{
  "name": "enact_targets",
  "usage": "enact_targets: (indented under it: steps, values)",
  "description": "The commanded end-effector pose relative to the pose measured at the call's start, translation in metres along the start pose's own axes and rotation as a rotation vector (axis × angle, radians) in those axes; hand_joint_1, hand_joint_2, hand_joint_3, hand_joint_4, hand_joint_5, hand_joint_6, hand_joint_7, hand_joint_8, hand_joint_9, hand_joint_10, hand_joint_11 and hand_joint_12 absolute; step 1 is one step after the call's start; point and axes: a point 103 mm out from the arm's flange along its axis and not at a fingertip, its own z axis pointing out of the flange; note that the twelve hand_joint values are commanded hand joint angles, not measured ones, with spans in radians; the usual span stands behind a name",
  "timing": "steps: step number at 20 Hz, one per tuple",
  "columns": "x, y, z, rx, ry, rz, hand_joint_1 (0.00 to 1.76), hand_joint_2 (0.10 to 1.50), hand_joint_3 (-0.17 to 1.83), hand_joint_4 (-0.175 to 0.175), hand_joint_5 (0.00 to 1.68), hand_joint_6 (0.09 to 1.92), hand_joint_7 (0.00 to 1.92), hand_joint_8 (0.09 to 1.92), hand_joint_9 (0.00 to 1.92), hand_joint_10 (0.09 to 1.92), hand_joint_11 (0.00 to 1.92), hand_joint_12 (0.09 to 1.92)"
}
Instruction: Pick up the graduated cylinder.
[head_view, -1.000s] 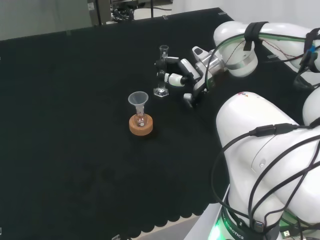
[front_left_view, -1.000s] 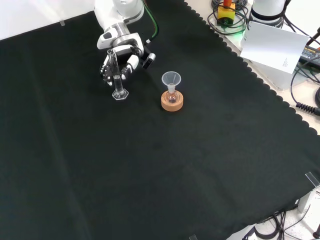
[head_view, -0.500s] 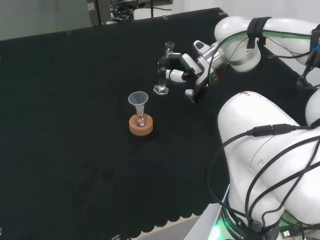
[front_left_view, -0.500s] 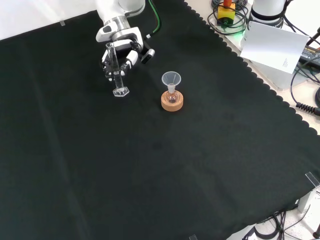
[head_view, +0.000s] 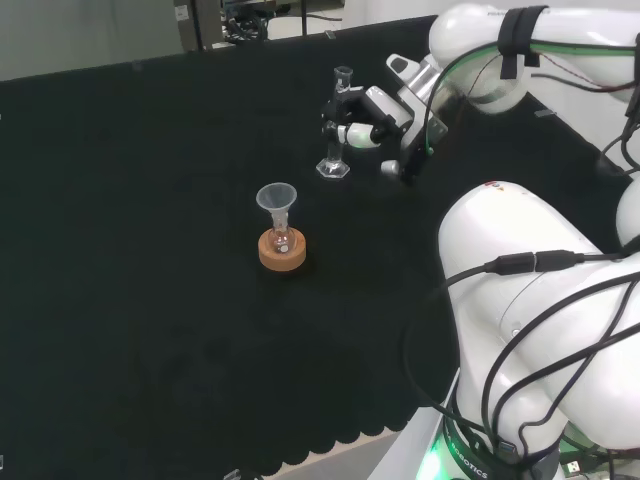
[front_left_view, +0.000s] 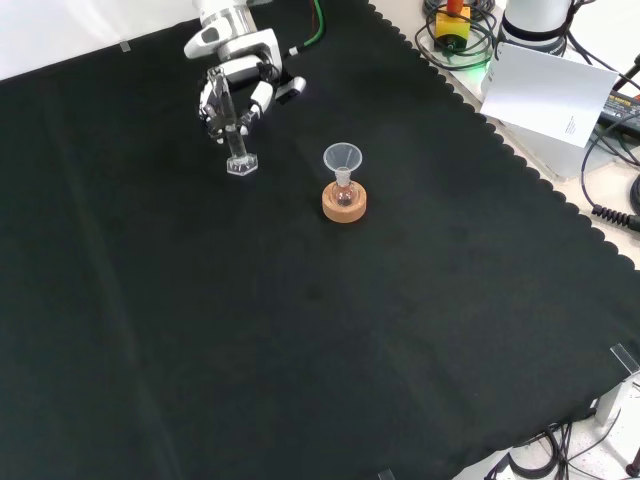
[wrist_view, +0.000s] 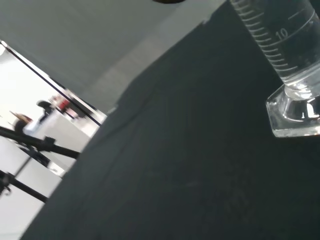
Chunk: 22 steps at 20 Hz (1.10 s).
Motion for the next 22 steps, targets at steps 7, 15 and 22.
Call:
enact_targets:
  steps: [7,15,22]
  values:
    - [0.052,-0.039,-0.040,0.166,-0.276,0.034,1.25,1.13,0.00,-0.175,0.93,1.06,0.96,1.06,1.32,0.18,1.05,0.94]
    - [0.077,-0.084,-0.048,0.238,-0.344,0.051,1.25,1.13,0.00,-0.175,0.94,1.05,0.97,1.05,1.34,0.17,1.08,0.92]
    - [0.090,-0.121,-0.046,0.313,-0.418,0.069,1.25,1.13,0.00,-0.175,0.94,1.05,0.97,1.04,1.34,0.16,1.09,0.91]
